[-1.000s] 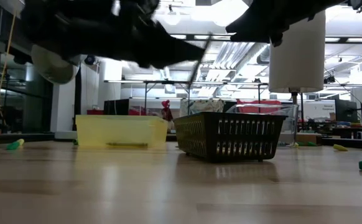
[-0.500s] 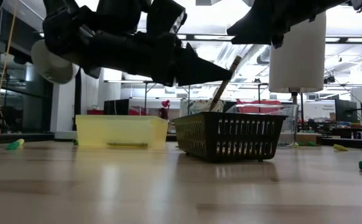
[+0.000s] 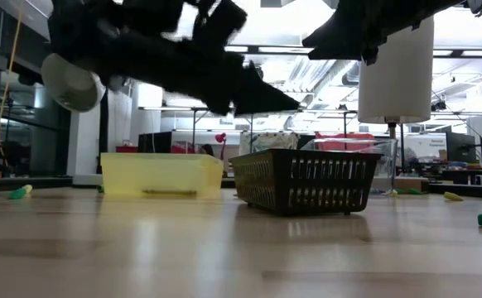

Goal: Sort crayons
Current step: Adjust the black bin

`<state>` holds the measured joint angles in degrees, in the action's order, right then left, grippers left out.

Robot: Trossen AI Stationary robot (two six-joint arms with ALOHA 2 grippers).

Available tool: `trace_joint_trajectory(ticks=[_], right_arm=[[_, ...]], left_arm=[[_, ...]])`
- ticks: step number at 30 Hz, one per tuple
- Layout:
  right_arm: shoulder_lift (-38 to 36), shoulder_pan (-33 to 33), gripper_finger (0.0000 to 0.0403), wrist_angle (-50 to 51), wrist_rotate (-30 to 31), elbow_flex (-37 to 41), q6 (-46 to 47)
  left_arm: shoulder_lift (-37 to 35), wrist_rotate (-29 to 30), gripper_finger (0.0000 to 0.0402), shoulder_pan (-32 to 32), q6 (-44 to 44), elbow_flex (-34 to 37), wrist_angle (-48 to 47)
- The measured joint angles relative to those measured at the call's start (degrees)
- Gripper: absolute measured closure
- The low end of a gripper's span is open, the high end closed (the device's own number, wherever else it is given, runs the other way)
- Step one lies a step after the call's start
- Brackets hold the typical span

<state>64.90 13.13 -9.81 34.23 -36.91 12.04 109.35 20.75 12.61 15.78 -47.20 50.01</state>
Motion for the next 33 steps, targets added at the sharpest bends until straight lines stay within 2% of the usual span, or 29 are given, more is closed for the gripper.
trace_joint_trajectory(ticks=[4, 7, 9, 14, 18, 21, 24, 29, 33], right_arm=[[0.0, 0.0, 0.0217, 2.3, 0.0, 0.0, 1.6], [0.0, 0.0, 0.0217, 4.5, 0.0, 0.0, 3.0], [0.0, 0.0, 0.0217, 5.5, 0.0, 0.0, 4.3], [0.0, 0.0, 0.0217, 6.8, -0.3, 0.0, 7.6], [0.0, 0.0, 0.0217, 6.9, -0.6, 0.0, 8.7], [0.0, 0.0, 0.0217, 7.1, -0.7, 0.0, 8.7], [0.0, 0.0, 0.0217, 7.5, -0.7, 0.0, 8.6], [0.0, 0.0, 0.0217, 8.4, -0.7, 0.0, 8.7], [0.0, 0.0, 0.0217, 11.4, -2.7, 0.0, 11.5]], left_arm=[[-8.5, 5.5, 0.0230, 0.9, 1.7, 0.0, -13.4], [-14.2, 4.9, 0.0229, 0.3, -1.5, 0.0, -21.6], [-16.9, 2.3, 0.0229, -0.7, -4.2, 1.2, -22.6], [-18.7, -6.9, 0.0231, -3.6, -7.7, 9.6, -14.5], [-18.8, -10.2, 0.0247, -5.4, -8.7, 16.6, -2.5], [-19.1, -10.2, 0.0268, -6.6, -8.8, 20.2, 4.3], [-20.0, -10.1, 0.0300, -7.7, -9.3, 21.9, 5.6], [-20.4, -10.1, 0.0381, -8.5, -9.7, 22.2, 5.2], [-20.4, -9.5, 0.0394, -8.5, -9.6, 22.2, 3.6]])
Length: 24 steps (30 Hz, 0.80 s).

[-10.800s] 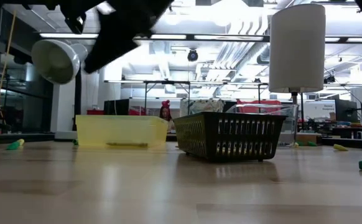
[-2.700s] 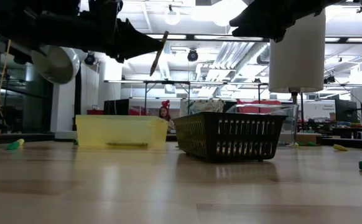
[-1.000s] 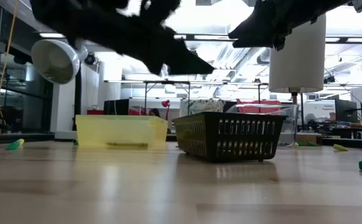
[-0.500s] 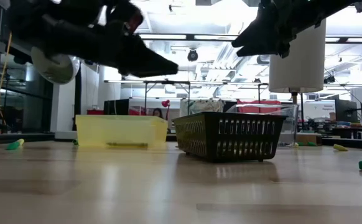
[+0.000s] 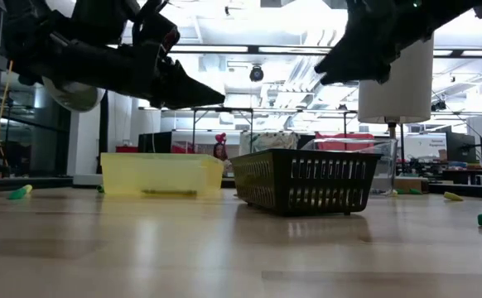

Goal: Sort crayons
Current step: Adjust the black bin

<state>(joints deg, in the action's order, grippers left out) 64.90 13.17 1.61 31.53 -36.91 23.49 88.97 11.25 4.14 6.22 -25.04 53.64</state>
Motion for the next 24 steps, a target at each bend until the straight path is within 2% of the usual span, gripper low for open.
trace_joint_trajectory(ticks=[4, 10, 14, 19, 20, 24], right_arm=[[1.4, 0.1, 0.0217, 6.2, -4.6, 0.0, 6.2], [9.0, 0.2, 0.0228, 10.7, -9.3, 0.0, 11.5], [13.4, 0.2, 0.0275, 12.1, -14.6, 0.0, 11.2], [14.9, 0.2, 0.0383, 13.4, -20.1, 0.0, 11.5], [15.0, 0.2, 0.0392, 13.0, -20.8, 0.0, 11.5], [15.0, 0.4, 0.0388, 11.1, -21.7, 0.0, 11.5]], left_arm=[[0.0, 1.4, 0.0400, 0.0, 0.4, 0.0, -0.4], [-0.7, 3.1, 0.0401, 0.0, 2.5, 0.0, -1.2], [-3.2, 4.0, 0.0401, 0.0, 3.5, 0.0, -2.3], [-9.2, 5.2, 0.0401, 0.0, 3.9, -0.1, -8.6], [-10.8, 5.7, 0.0401, 0.1, 3.9, 0.0, -10.8], [-15.6, 8.7, 0.0401, 1.0, 3.5, 0.0, -16.1]])
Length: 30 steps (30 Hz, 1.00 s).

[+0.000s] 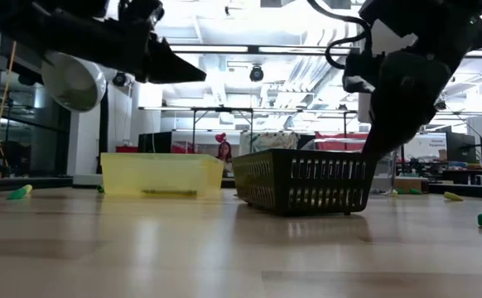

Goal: Sort crayons
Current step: Adjust the black bin

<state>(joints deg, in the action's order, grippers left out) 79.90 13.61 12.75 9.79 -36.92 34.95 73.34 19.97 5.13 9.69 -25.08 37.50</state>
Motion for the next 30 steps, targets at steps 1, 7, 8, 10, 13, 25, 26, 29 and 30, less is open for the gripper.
trace_joint_trajectory(ticks=[1, 7, 8, 10, 13, 25, 26, 29, 30], right_arm=[[0.0, 0.0, 0.0394, -0.3, -0.2, 0.0, -0.2], [1.2, 0.0, 0.0401, -3.8, -3.1, -0.1, -0.1], [1.8, 0.0, 0.0402, -4.9, -3.9, -0.1, -0.3], [2.9, -0.1, 0.0401, -5.4, -4.9, -0.1, -0.3], [3.8, -0.8, 0.0402, -4.2, -5.4, -0.1, -0.3], [3.8, -1.5, 0.0403, -9.1, -10.4, -0.2, -2.5], [3.8, -1.3, 0.0403, -9.5, -10.4, -0.2, -2.8], [3.8, -0.8, 0.0403, -10.9, -10.5, -0.2, -3.6], [3.8, -0.7, 0.0403, -11.3, -10.5, -0.2, -3.9]], left_arm=[[-0.8, 0.4, 0.0401, 0.4, 0.0, 0.0, -0.7], [-4.6, 3.5, 0.0401, 2.6, 0.0, 0.0, -3.8], [-4.8, 4.0, 0.0401, 2.9, 0.0, 0.0, -3.5], [-5.2, 4.4, 0.0401, 3.4, 0.0, 0.0, -3.3], [-5.3, 4.7, 0.0401, 4.0, 0.5, 0.0, -3.4], [-5.3, 4.7, 0.0401, 4.3, 0.5, 0.0, -3.5], [-5.3, 4.7, 0.0401, 4.3, 0.5, 0.0, -3.5], [-5.3, 4.7, 0.0401, 4.3, 0.5, 0.0, -3.5], [-5.3, 4.7, 0.0401, 4.3, 0.5, 0.0, -3.5]])
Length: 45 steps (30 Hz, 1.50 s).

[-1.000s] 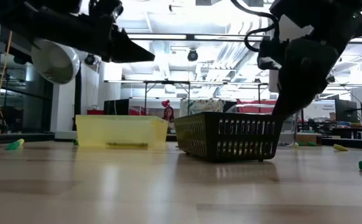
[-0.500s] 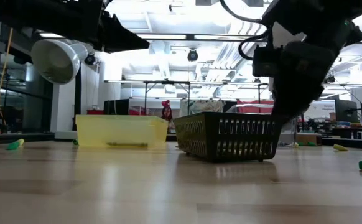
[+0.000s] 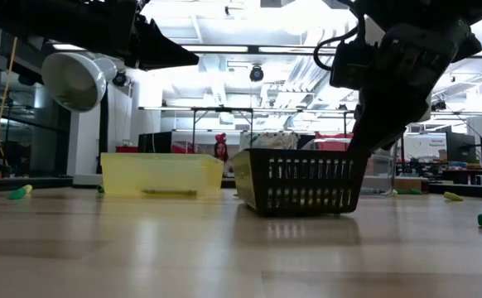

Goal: Sort crayons
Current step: Adjust the black bin, then put the yellow crayon into the black bin

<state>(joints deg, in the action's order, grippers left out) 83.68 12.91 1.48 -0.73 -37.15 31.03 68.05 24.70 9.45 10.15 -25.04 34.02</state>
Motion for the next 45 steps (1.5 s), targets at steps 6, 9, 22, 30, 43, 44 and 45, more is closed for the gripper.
trace_joint_trajectory(ticks=[6, 9, 22, 30, 43, 44, 45], right_arm=[[0.2, 0.0, 0.0403, -1.2, -0.2, 0.0, -0.1], [1.2, 0.0, 0.0403, -3.2, -2.6, 0.0, -0.9], [0.8, -1.8, 0.0403, 10.3, 15.1, -8.0, -2.3], [3.2, -5.6, 0.0403, 6.5, 21.8, -8.7, -1.3], [9.8, -11.0, 0.0403, -4.3, 14.4, -13.2, -11.4], [9.8, -11.4, 0.0403, -3.1, 13.0, -14.4, -12.6], [9.9, -11.9, 0.0403, -1.9, 11.5, -15.6, -13.6]], left_arm=[[0.0, 0.0, 0.0401, 0.0, 0.0, 0.0, 0.0], [0.0, 0.0, 0.0401, 0.0, -0.3, 0.0, 0.0], [0.0, 0.0, 0.0401, 0.0, -1.0, 0.0, -1.8], [0.0, -0.1, 0.0401, 0.0, -2.2, -0.1, -1.1], [-6.1, 3.2, 0.0401, 0.1, -6.6, -0.8, -10.2], [-7.8, 4.3, 0.0401, 0.1, -7.8, -1.2, -12.6], [-9.8, 5.0, 0.0401, 0.1, -9.2, -1.4, -15.3]])
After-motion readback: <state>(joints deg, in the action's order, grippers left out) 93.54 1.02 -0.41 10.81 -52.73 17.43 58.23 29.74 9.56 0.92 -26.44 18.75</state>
